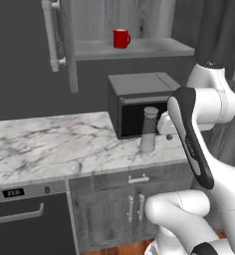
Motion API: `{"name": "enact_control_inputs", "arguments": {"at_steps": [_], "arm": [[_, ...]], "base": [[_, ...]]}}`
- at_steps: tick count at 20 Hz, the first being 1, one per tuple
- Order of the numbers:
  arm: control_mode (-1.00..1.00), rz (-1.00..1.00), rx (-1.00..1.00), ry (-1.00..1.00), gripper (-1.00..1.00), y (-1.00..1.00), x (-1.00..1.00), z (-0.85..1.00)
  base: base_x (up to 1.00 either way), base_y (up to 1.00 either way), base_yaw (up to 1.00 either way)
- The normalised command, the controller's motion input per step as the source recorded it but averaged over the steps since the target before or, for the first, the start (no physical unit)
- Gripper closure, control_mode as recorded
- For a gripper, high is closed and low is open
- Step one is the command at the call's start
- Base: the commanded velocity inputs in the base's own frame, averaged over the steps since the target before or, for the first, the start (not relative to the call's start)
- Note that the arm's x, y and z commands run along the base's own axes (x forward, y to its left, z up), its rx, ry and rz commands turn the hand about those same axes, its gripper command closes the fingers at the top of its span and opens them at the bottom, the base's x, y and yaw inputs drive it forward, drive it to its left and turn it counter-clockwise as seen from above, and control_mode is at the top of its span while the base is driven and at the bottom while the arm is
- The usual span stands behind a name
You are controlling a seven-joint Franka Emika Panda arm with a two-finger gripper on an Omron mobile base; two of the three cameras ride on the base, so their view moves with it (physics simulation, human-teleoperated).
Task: There is a tray on the dining counter. Grab the cup, mug, and pitcher and place them on the tray. The pitcher may be placed next to the tray if it cannot fit the tray.
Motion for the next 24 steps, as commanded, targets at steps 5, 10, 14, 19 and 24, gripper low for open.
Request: {"name": "enact_control_inputs", "arguments": {"at_steps": [5,10,14,19,24], "arm": [[1.00,0.00,0.00,0.00,-1.00,0.00,0.00,0.00],[1.00,0.00,0.00,0.00,-1.00,0.00,0.00,0.00],[1.00,0.00,0.00,0.00,-1.00,0.00,0.00,0.00],[1.00,0.00,0.00,0.00,-1.00,0.00,0.00,0.00],[1.00,0.00,0.00,0.00,-1.00,0.00,0.00,0.00]], "base": [[0.33,0.48,-0.30],[0.58,0.20,-0.06],[0.64,-0.02,0.00],[0.54,-0.22,0.00],[0.46,-0.52,0.06]]}}
